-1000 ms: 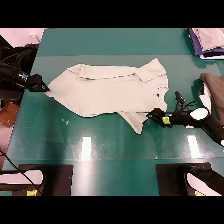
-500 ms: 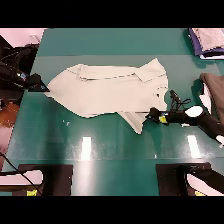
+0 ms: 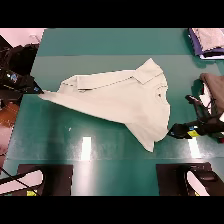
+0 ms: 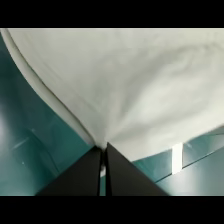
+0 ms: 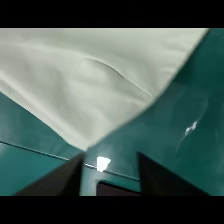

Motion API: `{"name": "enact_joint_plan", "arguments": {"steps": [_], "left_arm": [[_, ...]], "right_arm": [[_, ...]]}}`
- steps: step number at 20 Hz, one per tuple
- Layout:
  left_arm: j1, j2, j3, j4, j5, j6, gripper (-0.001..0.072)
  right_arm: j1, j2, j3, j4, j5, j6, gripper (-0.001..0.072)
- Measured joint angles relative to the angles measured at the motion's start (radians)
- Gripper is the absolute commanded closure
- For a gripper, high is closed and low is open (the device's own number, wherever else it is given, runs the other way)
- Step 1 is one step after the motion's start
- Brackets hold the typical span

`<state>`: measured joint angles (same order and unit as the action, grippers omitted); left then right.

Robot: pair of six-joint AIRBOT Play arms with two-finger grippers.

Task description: Fold the shirts.

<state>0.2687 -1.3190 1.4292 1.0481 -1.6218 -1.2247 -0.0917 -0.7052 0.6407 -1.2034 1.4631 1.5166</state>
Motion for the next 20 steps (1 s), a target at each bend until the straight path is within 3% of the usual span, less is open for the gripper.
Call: {"name": "enact_joint_plan", "arguments": {"steps": [6, 10, 11, 15, 17, 18, 19, 20], "left_arm": [[0.000, 0.007, -0.050, -0.006, -0.034, 0.000, 0.0678], [0.000, 0.007, -0.056, -0.013, -0.040, 0.000, 0.0678], [0.000, 0.007, -0.057, -0.014, -0.041, 0.000, 0.0678], [0.000, 0.007, -0.059, -0.017, -0.043, 0.000, 0.0678], [0.000, 0.007, -0.059, -0.018, -0.043, 0.000, 0.0678], [0.000, 0.007, -0.059, -0.018, -0.043, 0.000, 0.0678], [0.000, 0.007, -0.059, -0.018, -0.043, 0.000, 0.0678], [0.000, 0.007, -0.059, -0.018, -0.043, 0.000, 0.0679]], "right_arm": [[-0.198, 0.038, -0.085, 0.019, 0.032, -0.016, 0.0281], [-0.300, -0.054, -0.206, 0.177, -0.078, -0.092, 0.0305], [-0.303, -0.084, -0.229, 0.218, -0.116, -0.112, 0.0346], [-0.247, -0.202, -0.258, 0.306, -0.246, -0.151, 0.0356], [-0.203, -0.252, -0.248, 0.325, -0.274, -0.159, 0.0407], [-0.182, -0.275, -0.239, 0.331, -0.284, -0.159, 0.0507], [-0.159, -0.295, -0.230, 0.333, -0.299, -0.164, 0.0671], [-0.138, -0.311, -0.220, 0.324, -0.311, -0.166, 0.0696]]}}
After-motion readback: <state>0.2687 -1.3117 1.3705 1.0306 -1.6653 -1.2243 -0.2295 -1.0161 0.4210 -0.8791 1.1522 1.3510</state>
